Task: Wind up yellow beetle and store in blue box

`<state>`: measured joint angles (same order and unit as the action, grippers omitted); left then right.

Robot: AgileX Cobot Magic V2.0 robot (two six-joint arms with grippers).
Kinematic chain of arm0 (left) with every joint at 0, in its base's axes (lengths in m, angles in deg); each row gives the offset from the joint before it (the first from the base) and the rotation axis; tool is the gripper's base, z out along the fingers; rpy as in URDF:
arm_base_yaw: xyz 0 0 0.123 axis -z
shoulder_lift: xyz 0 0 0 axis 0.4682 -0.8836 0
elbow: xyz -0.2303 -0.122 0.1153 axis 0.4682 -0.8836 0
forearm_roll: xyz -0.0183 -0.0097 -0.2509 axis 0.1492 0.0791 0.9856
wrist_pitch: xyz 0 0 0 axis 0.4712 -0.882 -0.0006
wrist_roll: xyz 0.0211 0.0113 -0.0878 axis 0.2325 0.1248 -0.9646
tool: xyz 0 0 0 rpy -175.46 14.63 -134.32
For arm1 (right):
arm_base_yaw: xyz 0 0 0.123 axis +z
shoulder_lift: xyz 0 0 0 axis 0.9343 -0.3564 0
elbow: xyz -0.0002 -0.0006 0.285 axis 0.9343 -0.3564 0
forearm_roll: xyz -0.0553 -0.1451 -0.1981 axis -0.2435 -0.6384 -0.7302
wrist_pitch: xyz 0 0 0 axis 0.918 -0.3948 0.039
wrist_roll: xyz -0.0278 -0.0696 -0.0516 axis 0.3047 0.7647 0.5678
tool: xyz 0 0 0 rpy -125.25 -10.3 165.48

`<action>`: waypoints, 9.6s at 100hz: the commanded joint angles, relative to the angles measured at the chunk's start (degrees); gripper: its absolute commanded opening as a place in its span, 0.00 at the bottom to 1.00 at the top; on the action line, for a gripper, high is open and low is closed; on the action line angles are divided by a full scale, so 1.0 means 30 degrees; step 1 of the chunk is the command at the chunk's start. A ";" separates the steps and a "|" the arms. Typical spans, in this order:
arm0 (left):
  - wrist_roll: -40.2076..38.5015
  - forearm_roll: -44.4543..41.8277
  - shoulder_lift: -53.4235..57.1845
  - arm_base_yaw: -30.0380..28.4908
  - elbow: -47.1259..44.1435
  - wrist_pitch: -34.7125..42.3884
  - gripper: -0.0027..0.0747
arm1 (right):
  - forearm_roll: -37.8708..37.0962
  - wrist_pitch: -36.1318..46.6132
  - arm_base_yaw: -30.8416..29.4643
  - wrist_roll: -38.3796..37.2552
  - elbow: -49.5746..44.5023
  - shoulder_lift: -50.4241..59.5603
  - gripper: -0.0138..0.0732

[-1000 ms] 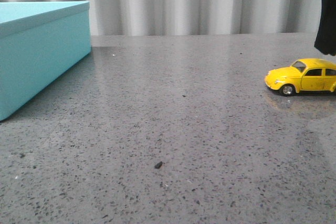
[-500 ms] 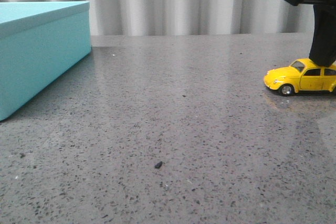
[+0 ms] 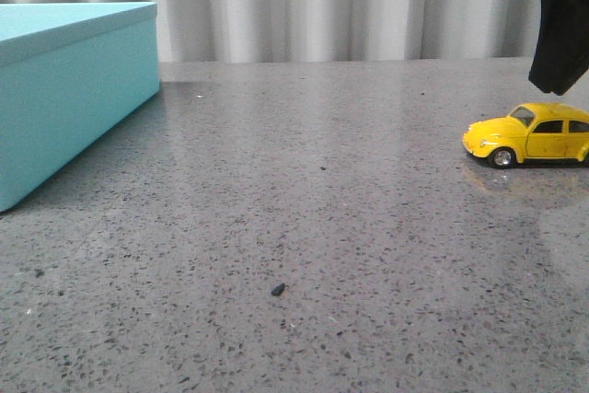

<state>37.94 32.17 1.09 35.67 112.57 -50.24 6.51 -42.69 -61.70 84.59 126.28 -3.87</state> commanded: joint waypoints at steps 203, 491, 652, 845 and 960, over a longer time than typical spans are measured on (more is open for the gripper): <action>-0.0090 0.0136 -0.0330 0.0153 0.0716 0.1578 0.01 | -0.0394 0.2424 -0.1885 0.2006 0.2556 1.1121 0.10; 1.2425 -0.7561 -2.6356 0.7344 1.9636 -1.0244 0.65 | -0.1318 0.7369 0.2890 0.3127 -0.2688 1.5250 0.10; 0.9911 -0.5375 -2.4542 0.6302 2.4373 -0.8538 0.07 | -0.1359 0.7515 0.2890 0.3127 -0.2688 1.5250 0.10; -0.0745 -0.2701 -1.5415 -0.0757 1.7246 -0.1871 0.44 | -0.1869 1.3516 0.2890 0.3127 -0.9113 2.2046 0.10; -0.0573 -0.3044 0.1586 0.0552 -0.2152 0.6440 0.01 | -0.1218 1.8337 0.2890 0.3093 -1.6572 2.5704 0.07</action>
<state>36.41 21.27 6.48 36.86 106.23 -38.74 2.59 6.53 -53.21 93.58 76.57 73.77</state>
